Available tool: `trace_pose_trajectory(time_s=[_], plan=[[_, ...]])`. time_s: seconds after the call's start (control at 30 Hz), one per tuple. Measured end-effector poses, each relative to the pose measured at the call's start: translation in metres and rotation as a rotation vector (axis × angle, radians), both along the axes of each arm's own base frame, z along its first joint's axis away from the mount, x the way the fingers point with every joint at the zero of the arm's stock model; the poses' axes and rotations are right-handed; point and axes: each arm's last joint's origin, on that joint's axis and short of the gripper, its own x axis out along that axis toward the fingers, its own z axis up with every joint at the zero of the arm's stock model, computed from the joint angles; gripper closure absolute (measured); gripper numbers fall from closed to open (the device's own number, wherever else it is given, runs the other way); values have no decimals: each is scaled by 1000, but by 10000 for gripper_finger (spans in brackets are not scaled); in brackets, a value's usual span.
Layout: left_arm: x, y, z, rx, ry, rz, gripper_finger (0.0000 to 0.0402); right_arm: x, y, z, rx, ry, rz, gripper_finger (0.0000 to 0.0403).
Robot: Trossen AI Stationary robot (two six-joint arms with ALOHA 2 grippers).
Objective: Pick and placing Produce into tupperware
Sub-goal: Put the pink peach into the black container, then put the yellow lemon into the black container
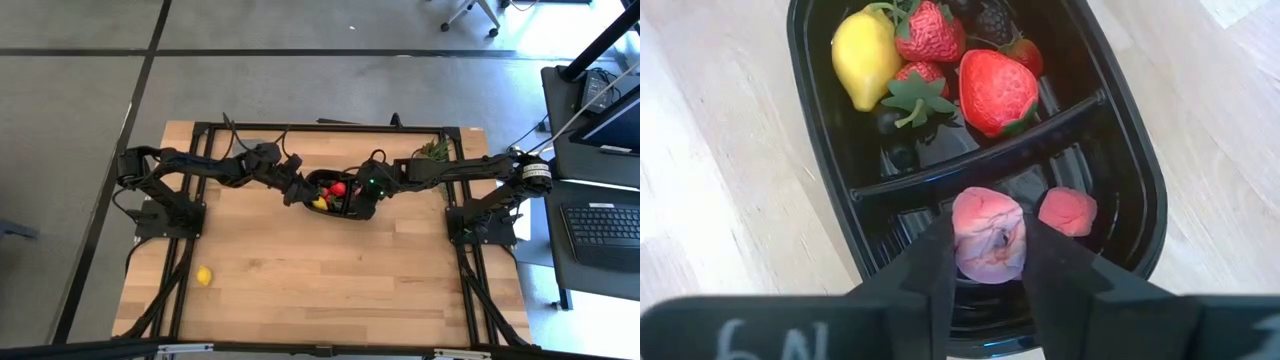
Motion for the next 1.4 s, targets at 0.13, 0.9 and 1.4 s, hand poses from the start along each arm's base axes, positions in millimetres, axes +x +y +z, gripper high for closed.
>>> trace_pose_trajectory(time_s=[0.13, 0.9, 1.4], plan=[[0, 0, 0, 0, 0, 0, 163, 0, 0, 0, 6, -2, -11, 279], [-36, -37, 48, 526, 415, 147, 163, 0, 0, 0, 4, -3, -8, 189], [-121, -126, 81, -168, 1413, 469, 163, 12, -2, 9, -42, -142, 27, 189]])
